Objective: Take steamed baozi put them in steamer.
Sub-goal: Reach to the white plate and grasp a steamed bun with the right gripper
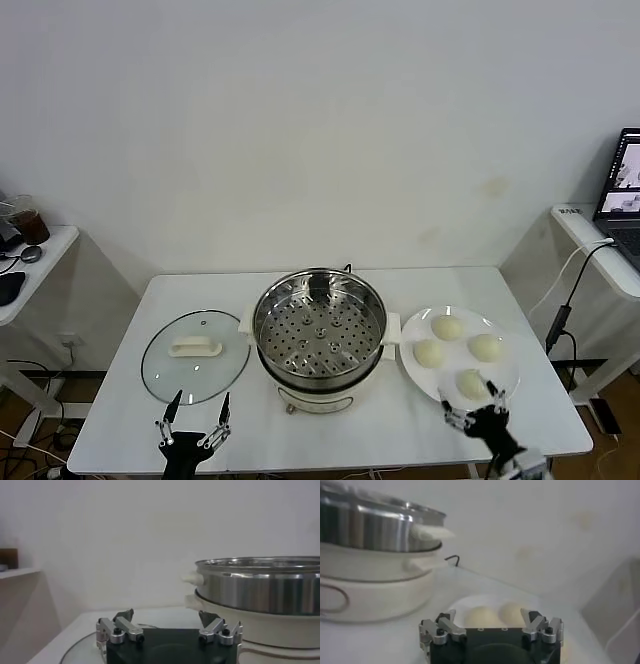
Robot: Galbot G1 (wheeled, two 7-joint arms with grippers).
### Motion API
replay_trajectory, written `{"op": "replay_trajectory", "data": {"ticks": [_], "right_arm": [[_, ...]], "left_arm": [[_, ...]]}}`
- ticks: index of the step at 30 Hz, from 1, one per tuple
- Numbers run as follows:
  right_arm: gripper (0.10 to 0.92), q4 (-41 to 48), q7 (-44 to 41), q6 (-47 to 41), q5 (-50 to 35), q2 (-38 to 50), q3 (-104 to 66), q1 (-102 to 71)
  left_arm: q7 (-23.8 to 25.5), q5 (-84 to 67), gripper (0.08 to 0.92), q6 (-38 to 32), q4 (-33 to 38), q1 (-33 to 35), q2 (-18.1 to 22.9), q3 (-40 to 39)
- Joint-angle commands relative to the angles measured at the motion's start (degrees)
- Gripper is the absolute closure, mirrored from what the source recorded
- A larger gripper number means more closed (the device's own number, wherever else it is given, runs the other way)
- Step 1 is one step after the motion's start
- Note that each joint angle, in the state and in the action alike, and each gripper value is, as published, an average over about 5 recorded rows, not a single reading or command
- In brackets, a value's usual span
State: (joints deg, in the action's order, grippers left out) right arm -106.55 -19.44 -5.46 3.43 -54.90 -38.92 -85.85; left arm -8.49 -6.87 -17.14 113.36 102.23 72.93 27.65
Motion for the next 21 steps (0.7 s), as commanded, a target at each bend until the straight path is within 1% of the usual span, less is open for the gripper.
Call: {"op": "replay_trajectory", "data": {"ticks": [1,2,5,9,15,21], "right_arm": [[0.203,7.10,-15.87,-8.21,14.39,21.65,4.33,17.83],[0.203,7.84,-17.29,-7.85,15.22,22.40,5.69,19.76],[0.203,12.38,-25.07,-5.60,19.12,25.69,14.43,30.94],[0.203,19.90,-34.12,-2.81,21.47,26.27,28.87,46.63],[0.203,31.67,-42.62,2.12,22.17,21.60,48.78,64.99],[0.203,39.01,-48.07,3.46,21.17,16.74,58.91,73.45]], "left_arm": [[0.67,3.38,0.177,-1.98,-1.15,-1.27,0.05,-0.02],[0.69,3.70,0.177,-2.14,-1.11,-1.22,0.08,0.04],[0.74,4.82,0.177,-2.77,-0.86,-0.97,0.27,0.41],[0.80,4.79,0.177,-3.11,-0.88,-0.90,0.82,1.25],[0.84,4.78,0.177,-3.64,-0.96,-0.79,1.34,2.42],[0.82,4.65,0.177,-3.96,-0.85,-0.97,1.67,3.54]]}}
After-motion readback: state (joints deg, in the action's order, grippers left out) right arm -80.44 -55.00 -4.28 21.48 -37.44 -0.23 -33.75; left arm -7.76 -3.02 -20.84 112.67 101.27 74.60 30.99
